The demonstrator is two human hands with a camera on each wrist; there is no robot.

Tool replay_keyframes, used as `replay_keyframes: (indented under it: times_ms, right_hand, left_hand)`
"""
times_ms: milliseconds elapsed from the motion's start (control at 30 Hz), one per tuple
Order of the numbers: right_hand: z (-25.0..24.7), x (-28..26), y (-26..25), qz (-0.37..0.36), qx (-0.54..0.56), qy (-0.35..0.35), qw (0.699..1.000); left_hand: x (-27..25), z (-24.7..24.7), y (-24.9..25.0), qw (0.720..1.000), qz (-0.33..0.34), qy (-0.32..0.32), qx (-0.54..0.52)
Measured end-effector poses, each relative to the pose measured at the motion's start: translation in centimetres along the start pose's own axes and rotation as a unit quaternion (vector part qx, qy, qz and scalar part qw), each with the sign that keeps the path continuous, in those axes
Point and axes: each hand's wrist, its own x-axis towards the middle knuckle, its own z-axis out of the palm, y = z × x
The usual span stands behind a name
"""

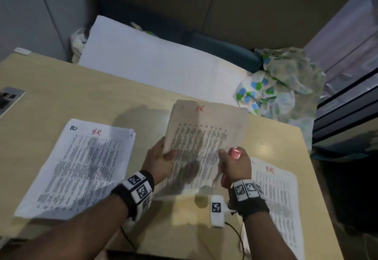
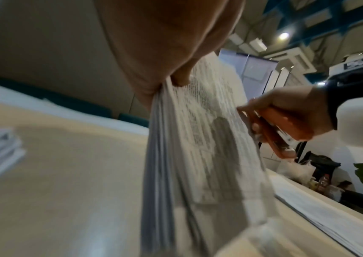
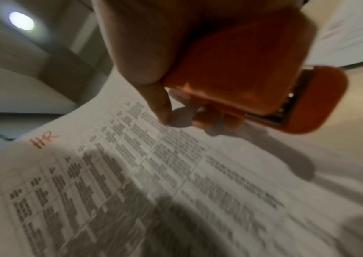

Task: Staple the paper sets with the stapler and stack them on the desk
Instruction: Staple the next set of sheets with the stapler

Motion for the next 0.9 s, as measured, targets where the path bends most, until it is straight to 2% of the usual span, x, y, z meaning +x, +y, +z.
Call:
replay_keyframes:
  times_ms: [67, 167, 267, 333, 467, 567, 700, 900]
  right_hand:
    - [0.2, -0.3, -2.3, -0.067, 0.026, 0.047, 0.996]
    - [0.8, -1.3, -4.4, -0.115, 0.082, 0.05, 0.989]
    - [1.6, -1.9, -4.0, -0.108, 0.06, 0.01, 0.992]
    - [1.7, -2.1, -3.3, -0.104, 0.051, 0.008, 0.993]
    - [0.7, -2.0, -3.3, -0.131, 0.069, 0.04, 0.988]
    - [-0.3, -1.8, -4.4, -0.16, 0.088, 0.06, 0.981]
    - [-0.8, -1.2, -5.3, -0.187, 0.079, 0.077, 0.976]
    - [-1.3, -0.7, -4.9, -0.17, 0.102, 0.06, 0.978]
  left_hand:
    - [0.2, -1.1, 1.4, 0.997, 0.058, 0.025, -0.038]
    - [-0.1, -2.0, 1.9, 0.993, 0.098, 0.019, -0.057]
    - [-0.4, -2.6, 1.4, 0.992, 0.123, 0.005, -0.037]
    - [-0.5, -3.2, 1.8, 0.983, 0.168, 0.008, -0.07]
    - [0.0, -4.2, 3.5, 0.966, 0.224, 0.005, -0.13]
    - [0.8, -4.2, 4.3, 0.955, 0.277, 0.012, -0.107]
    - [1.8, -2.9, 3.9, 0.92, 0.38, 0.044, -0.085]
    - [1.9, -2.4, 4.1, 0.915, 0.383, 0.077, -0.101]
